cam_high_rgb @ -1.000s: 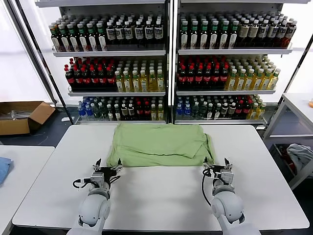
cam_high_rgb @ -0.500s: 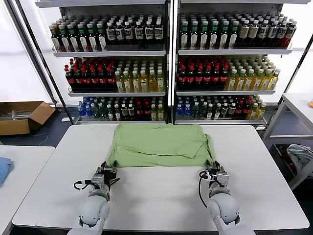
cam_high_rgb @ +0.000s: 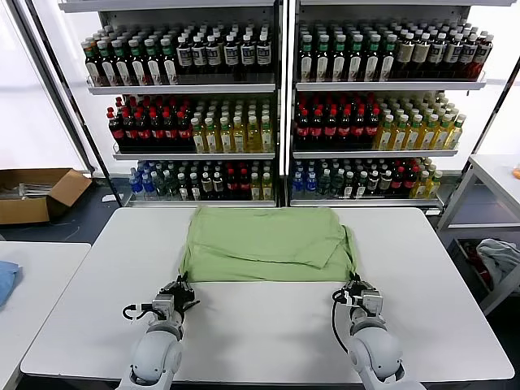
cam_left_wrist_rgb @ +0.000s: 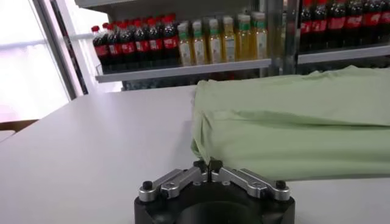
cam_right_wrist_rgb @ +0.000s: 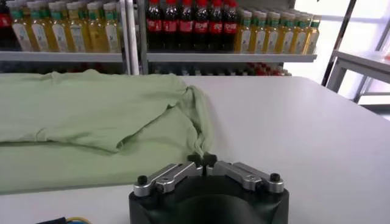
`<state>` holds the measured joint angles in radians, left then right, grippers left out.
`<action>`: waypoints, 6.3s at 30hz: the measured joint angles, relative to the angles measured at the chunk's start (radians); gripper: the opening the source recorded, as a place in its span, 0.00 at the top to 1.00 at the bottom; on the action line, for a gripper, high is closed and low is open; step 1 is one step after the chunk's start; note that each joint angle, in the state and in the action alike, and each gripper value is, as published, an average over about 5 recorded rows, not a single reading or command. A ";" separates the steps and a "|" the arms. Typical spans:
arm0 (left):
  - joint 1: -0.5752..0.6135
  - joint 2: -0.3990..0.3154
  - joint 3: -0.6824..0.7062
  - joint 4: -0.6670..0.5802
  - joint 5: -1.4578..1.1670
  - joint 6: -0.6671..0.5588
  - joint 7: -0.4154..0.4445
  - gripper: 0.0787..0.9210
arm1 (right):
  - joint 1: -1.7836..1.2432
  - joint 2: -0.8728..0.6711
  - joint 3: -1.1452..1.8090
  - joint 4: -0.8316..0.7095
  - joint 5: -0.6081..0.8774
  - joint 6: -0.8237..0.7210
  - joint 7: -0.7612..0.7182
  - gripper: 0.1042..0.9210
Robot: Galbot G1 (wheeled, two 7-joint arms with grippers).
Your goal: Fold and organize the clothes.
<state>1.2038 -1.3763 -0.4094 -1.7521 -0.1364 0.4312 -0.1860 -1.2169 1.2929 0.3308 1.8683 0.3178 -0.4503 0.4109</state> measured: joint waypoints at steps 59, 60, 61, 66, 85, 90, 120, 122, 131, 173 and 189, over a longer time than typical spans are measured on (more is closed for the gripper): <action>0.119 0.114 -0.039 -0.335 -0.087 -0.006 0.068 0.12 | 0.149 -0.177 0.006 0.080 0.095 -0.011 -0.144 0.12; 0.088 0.120 -0.030 -0.307 -0.096 -0.001 0.074 0.12 | 0.187 -0.177 -0.009 0.046 0.101 -0.015 -0.146 0.12; 0.057 0.127 -0.021 -0.278 -0.104 0.003 0.080 0.12 | 0.225 -0.175 -0.024 0.012 0.106 -0.018 -0.148 0.12; -0.083 0.156 0.025 -0.130 -0.139 0.026 0.098 0.12 | 0.389 -0.154 -0.091 -0.148 0.124 -0.035 -0.162 0.12; -0.373 0.170 0.124 0.267 -0.176 0.058 0.126 0.12 | 0.678 -0.002 -0.157 -0.617 0.128 -0.065 -0.213 0.12; -0.391 0.164 0.130 0.313 -0.179 0.060 0.130 0.12 | 0.705 0.029 -0.159 -0.702 0.114 -0.055 -0.225 0.12; -0.402 0.133 0.138 0.412 -0.191 0.062 0.141 0.60 | 0.699 0.086 -0.166 -0.828 0.059 -0.050 -0.222 0.60; -0.397 0.134 0.137 0.411 -0.193 0.062 0.142 0.67 | 0.689 0.081 -0.169 -0.814 0.059 -0.052 -0.221 0.68; -0.374 0.132 0.126 0.393 -0.194 0.057 0.139 0.96 | 0.637 0.066 -0.163 -0.722 0.073 -0.052 -0.213 0.97; 0.037 0.137 -0.028 -0.085 -0.091 -0.191 0.119 0.99 | 0.020 -0.012 0.004 0.119 0.015 -0.012 -0.071 1.00; 0.204 0.083 -0.045 -0.138 0.012 -0.214 0.137 0.99 | -0.151 -0.006 0.017 0.149 -0.025 0.016 -0.036 1.00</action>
<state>1.4083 -1.2930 -0.4545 -1.8896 -0.1241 0.2168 -0.0489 -1.3677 1.2866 0.3479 2.0174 0.2927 -0.4340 0.3752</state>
